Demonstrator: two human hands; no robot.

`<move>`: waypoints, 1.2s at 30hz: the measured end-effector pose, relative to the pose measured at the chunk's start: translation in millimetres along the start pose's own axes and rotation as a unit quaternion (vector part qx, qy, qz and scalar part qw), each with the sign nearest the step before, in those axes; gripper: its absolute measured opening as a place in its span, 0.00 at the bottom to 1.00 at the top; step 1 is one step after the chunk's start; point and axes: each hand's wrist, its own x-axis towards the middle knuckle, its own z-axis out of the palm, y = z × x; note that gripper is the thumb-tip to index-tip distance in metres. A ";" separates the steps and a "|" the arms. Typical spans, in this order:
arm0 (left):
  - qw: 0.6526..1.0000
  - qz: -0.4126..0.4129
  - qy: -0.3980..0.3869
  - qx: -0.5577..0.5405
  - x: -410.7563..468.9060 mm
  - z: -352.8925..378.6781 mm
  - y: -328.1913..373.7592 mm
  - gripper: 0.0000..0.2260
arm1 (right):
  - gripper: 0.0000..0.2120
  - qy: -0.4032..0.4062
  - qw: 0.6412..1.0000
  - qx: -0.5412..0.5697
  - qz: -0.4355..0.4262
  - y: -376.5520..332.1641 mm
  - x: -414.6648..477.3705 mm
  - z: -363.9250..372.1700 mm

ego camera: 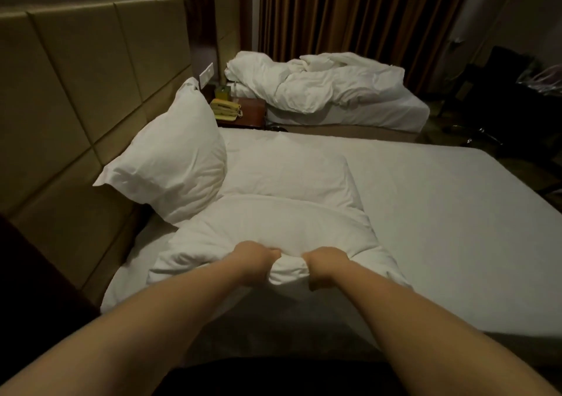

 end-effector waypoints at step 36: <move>0.991 -0.042 0.125 0.008 424.5 -188.4 -236.7 0.15 | 0.12 0.293 0.938 -0.071 0.173 195.9 358.3 -236.8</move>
